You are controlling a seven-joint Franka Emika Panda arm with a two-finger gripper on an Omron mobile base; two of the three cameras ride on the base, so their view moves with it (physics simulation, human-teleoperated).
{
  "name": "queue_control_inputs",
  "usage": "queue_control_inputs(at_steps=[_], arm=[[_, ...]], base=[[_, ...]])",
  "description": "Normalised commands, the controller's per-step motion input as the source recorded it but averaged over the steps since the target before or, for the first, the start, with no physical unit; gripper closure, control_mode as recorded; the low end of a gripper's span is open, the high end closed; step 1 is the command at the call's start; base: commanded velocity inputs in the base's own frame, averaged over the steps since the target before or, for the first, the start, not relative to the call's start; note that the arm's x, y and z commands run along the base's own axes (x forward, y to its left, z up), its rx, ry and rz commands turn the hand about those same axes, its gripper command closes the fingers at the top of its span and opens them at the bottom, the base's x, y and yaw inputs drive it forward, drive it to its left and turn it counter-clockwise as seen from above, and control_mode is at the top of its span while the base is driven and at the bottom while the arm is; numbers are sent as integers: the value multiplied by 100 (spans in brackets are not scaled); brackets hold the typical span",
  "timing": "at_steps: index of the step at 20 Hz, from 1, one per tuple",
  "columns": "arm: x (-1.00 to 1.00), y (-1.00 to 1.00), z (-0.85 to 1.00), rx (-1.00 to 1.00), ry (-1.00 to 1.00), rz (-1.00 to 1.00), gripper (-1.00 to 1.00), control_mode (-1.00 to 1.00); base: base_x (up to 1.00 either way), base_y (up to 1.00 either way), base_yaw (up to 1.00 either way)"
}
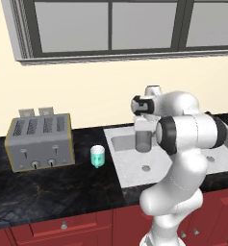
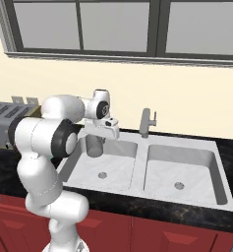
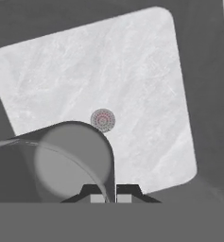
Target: Move any existing items from the left basin to the right basin for drying. Then move the mug from the counter to the left basin of the sink for washing.
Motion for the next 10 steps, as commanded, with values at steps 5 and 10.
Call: queue_control_inputs(at_steps=[5, 10], arm=[[-64, 0, 22, 0, 0, -11, 100, -100], [-51, 0, 17, 0, 0, -10, 100, -100]], base=[[0, 0, 0], [0, 0, 0]])
